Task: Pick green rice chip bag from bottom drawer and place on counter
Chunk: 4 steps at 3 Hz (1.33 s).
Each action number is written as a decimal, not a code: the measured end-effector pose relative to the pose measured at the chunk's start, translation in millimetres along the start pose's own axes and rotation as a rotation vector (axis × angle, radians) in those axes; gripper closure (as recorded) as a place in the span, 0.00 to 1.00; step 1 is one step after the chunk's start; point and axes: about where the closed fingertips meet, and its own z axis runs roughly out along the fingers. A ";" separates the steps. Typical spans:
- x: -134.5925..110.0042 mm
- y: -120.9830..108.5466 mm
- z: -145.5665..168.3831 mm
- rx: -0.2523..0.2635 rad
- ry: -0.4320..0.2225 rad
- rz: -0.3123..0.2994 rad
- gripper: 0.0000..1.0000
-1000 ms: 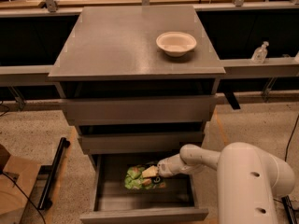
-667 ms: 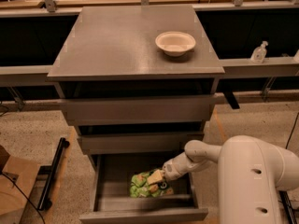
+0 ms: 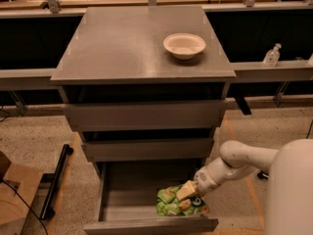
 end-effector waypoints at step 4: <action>75.6 85.6 -134.5 0.231 -0.194 -0.110 1.00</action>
Offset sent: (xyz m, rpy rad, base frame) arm -0.0210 -0.0427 0.0536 -0.0710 -0.0399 -0.0750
